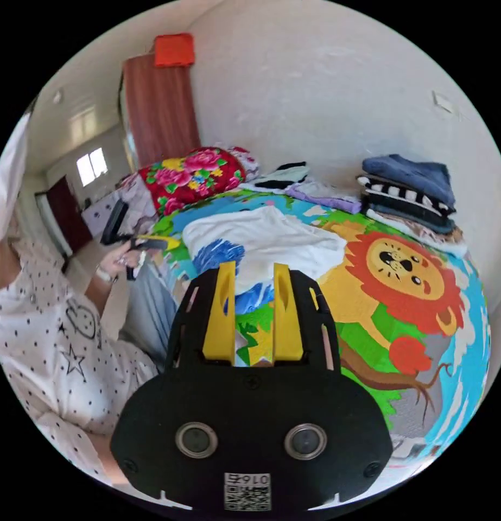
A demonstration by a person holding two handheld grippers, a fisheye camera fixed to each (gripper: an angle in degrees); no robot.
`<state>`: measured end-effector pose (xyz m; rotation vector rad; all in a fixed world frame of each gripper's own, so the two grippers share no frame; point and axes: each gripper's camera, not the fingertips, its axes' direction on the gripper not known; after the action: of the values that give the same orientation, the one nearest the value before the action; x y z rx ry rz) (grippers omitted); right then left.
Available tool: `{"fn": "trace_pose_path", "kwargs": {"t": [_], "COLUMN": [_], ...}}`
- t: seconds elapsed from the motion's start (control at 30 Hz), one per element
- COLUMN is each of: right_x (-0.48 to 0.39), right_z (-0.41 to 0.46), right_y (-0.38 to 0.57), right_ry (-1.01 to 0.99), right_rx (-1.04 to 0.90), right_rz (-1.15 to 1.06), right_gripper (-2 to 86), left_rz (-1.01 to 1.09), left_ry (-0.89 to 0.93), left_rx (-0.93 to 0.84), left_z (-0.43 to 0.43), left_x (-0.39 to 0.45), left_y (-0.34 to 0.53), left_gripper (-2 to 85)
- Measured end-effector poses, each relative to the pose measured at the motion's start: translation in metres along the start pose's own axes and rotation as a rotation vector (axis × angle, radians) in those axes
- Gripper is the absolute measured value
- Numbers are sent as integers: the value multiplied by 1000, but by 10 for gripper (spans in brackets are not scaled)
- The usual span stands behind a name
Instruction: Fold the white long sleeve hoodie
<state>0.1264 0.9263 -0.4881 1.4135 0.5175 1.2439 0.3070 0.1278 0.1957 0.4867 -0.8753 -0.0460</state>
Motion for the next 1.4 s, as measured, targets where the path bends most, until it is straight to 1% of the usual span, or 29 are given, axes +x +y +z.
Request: {"fn": "trace_pose_path", "kwargs": {"t": [0.07,0.1,0.17,0.23,0.27,0.3,0.33,0.4,0.43,0.47,0.5,0.57,0.6,0.67,0.77,0.8,0.9,0.93,0.97,1.0,1.07,1.1,1.13,1.17,1.2,1.27,1.3,1.33,1.4], "right_x": [29,36,56,56,49,42,24,-17,-48,-87,-108,-195,-216,-275,-298,-296,-260,-236,-210,-197,-155,-147,-134,-121,-114,-93,-91,-91,-98], "right_z": [3,8,37,63,77,78,71,54,44,39,39,56,64,99,113,107,57,39,27,24,28,35,55,83,98,152,157,150,148], "right_y": [7,8,10,9,6,4,1,-12,-23,-34,-38,-39,-36,-15,2,0,-24,-36,-49,-55,-80,-86,-98,-108,-112,-115,-115,-117,-114], "right_ry": [47,38,-55,-121,-185,-204,-206,-251,-337,-420,-452,-520,-519,-463,-448,-465,-554,-538,-472,-417,-113,-36,94,172,200,232,182,137,143], "right_rx": [118,119,49,-19,-64,-46,33,119,146,126,102,-85,-145,-350,-470,-450,-227,-122,-21,20,84,63,-49,-212,-300,-582,-601,-529,-530], "right_rz": [238,297,451,468,431,403,344,172,40,-128,-215,-513,-570,-726,-794,-790,-694,-614,-505,-439,-241,-219,-215,-222,-215,-203,-205,-186,-211], "right_gripper": [122,129,141,131,83,59,44,31,26,23,23,23,23,30,47,52,76,84,93,99,129,133,139,138,138,101,82,51,23], "left_rz": [7,27,79,120,142,155,161,183,185,160,113,46,27,42,102,135,152,149,132,103,45,11,1,-6,-1,17,44,59,90], "left_ry": [13,45,100,130,140,142,141,123,110,61,-1,-82,-115,-129,-97,-86,-78,-75,-63,-38,22,58,71,87,94,90,54,32,-5], "left_rx": [39,61,75,77,82,92,98,124,134,169,223,317,372,395,251,183,50,32,-14,-40,-29,-11,-4,8,19,26,27,34,48], "left_z": [-12,-17,-22,-26,-29,-34,-37,-51,-56,-68,-82,-104,-115,-121,-103,-90,-57,-50,-37,-27,-20,-18,-17,-15,-14,-13,-12,-12,-7], "left_x": [12,22,39,55,65,74,78,91,93,94,92,88,86,86,90,94,96,96,93,89,81,76,74,73,74,77,81,83,90], "left_y": [7,12,16,17,17,17,17,18,18,18,19,24,28,32,33,35,42,43,46,48,52,55,57,62,66,73,77,78,69], "left_gripper": [110,107,102,99,97,96,96,93,92,88,83,69,63,59,72,88,127,134,140,143,142,140,137,133,126,102,79,66,37]}}
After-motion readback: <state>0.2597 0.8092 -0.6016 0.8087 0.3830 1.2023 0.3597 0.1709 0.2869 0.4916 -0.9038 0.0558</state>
